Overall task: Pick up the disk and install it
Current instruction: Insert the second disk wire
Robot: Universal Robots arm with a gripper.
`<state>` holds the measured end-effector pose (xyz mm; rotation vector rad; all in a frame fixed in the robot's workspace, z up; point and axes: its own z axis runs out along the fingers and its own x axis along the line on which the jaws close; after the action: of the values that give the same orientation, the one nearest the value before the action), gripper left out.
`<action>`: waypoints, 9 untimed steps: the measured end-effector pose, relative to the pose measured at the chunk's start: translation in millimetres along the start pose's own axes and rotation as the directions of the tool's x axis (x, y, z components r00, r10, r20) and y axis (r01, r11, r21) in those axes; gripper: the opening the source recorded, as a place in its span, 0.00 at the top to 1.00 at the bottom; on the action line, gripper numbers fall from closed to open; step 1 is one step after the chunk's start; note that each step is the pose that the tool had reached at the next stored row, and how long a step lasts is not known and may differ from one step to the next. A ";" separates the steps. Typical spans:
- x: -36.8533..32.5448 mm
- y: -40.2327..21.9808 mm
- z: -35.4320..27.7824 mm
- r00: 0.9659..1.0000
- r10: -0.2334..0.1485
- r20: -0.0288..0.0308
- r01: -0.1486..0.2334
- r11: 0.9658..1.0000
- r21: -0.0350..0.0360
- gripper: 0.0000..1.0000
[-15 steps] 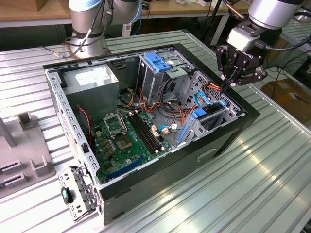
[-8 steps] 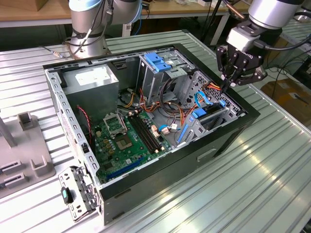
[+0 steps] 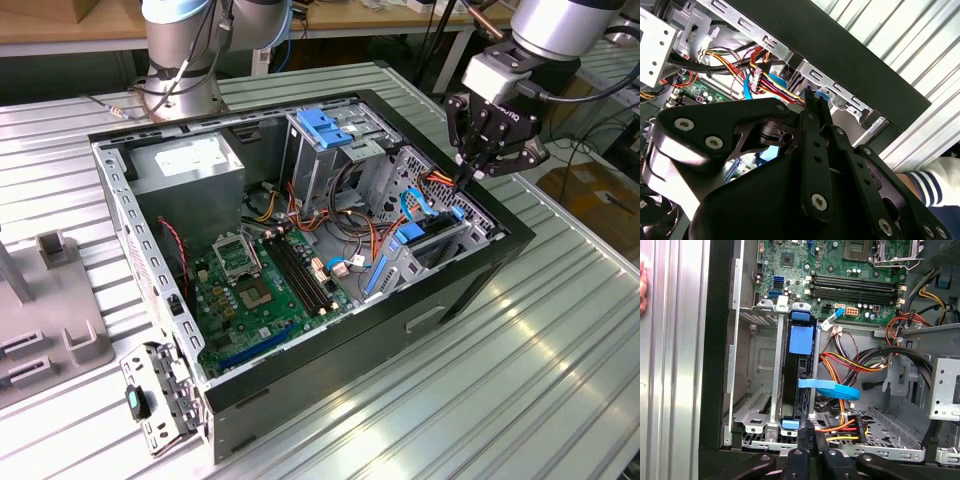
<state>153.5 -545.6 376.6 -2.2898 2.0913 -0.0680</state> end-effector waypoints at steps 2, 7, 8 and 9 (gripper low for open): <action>0.0 0.0 0.0 1.000 0.000 0.000 0.000 1.000 0.000 0.83; 0.0 0.0 0.0 1.000 0.007 0.000 -0.007 1.000 0.000 0.83; 0.0 0.0 0.1 1.000 0.011 -0.001 -0.011 1.000 0.000 0.83; 0.0 0.0 0.1 1.000 0.016 -0.001 -0.016 1.000 0.000 0.83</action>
<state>153.5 -545.6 376.5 -2.2729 2.1101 -0.0684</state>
